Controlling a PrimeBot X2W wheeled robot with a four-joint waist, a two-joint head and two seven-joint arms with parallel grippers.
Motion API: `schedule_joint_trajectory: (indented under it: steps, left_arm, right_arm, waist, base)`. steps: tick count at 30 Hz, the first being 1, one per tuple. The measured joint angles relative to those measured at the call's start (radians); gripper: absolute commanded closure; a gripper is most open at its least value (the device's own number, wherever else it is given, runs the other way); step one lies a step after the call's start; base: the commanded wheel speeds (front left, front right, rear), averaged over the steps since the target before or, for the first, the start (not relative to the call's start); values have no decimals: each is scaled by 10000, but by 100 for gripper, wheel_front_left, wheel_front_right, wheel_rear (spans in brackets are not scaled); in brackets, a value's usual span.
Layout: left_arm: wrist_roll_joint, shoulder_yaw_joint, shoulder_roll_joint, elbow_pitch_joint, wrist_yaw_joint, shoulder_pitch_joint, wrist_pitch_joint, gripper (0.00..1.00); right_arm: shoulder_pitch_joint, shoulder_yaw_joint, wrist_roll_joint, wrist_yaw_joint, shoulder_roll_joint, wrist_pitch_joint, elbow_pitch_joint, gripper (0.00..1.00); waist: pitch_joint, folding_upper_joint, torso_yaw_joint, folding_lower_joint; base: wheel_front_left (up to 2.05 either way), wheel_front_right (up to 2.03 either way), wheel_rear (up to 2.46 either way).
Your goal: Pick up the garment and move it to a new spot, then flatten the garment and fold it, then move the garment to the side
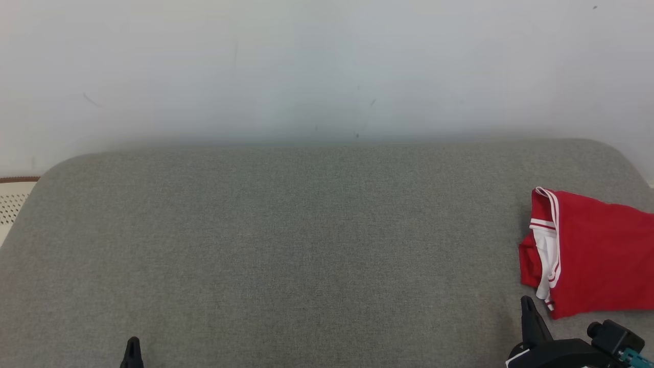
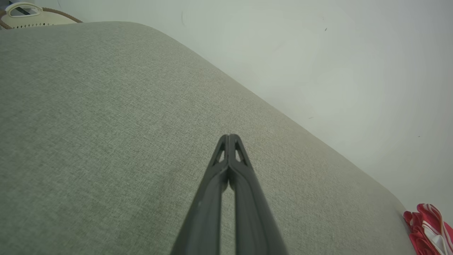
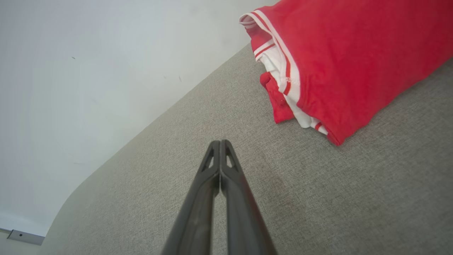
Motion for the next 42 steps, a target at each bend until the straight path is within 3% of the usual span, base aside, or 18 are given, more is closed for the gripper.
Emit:
schedule_joint_trajectory:
  steps: [42]
  left_arm:
    - [-5806, -150, 17, -69, -445, -75, 995, 100]
  right_arm:
    - [-205, -1106, 5419, 0, 150, 1672, -410, 100]
  waist:
    - [231, 0, 174, -1]
  base:
    - [0, 0, 0]
